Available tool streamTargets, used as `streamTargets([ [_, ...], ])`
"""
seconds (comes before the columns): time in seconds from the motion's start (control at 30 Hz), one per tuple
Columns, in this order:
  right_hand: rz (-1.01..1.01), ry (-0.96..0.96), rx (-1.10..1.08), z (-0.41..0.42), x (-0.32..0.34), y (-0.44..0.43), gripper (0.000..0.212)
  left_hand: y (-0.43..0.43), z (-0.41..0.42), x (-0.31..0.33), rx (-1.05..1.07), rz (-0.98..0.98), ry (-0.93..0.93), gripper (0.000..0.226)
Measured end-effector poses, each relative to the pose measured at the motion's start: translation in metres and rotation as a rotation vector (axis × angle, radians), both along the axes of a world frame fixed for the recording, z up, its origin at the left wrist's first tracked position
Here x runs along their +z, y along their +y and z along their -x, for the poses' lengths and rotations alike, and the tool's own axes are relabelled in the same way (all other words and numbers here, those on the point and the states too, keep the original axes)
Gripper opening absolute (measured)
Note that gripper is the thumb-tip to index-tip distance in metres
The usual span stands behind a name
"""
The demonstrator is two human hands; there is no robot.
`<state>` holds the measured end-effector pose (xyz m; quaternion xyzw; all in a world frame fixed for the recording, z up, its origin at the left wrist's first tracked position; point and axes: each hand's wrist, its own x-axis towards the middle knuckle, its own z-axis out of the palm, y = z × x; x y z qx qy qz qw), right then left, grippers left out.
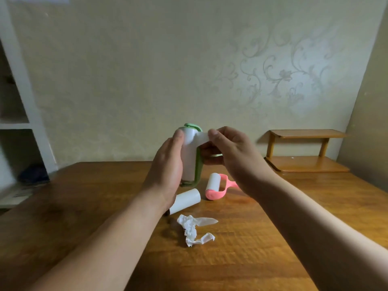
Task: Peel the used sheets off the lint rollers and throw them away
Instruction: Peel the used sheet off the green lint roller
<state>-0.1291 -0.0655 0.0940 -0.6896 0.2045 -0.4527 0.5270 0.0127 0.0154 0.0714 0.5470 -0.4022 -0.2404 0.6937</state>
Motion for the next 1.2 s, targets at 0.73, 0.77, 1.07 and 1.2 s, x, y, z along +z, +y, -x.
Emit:
streamTargets([
  [0.73, -0.197, -0.027, -0.046, 0.022, 0.026, 0.019, 0.014, 0.036, 0.004, 0.02, -0.147, -0.038, 0.304, 0.088],
  [0.77, -0.207, -0.03, -0.048, 0.024, 0.026, 0.017, 0.014, 0.037, 0.001, 0.02, -0.168, -0.03, 0.302, 0.084],
  [1.07, -0.225, 0.013, -0.021, 0.014, 0.018, 0.008, 0.013, 0.033, -0.013, 0.013, -0.115, -0.061, 0.583, 0.045],
  [1.2, -0.243, 0.006, -0.026, 0.007, 0.012, 0.008, 0.012, 0.039, -0.023, -0.001, -0.205, -0.109, 0.456, 0.083],
])
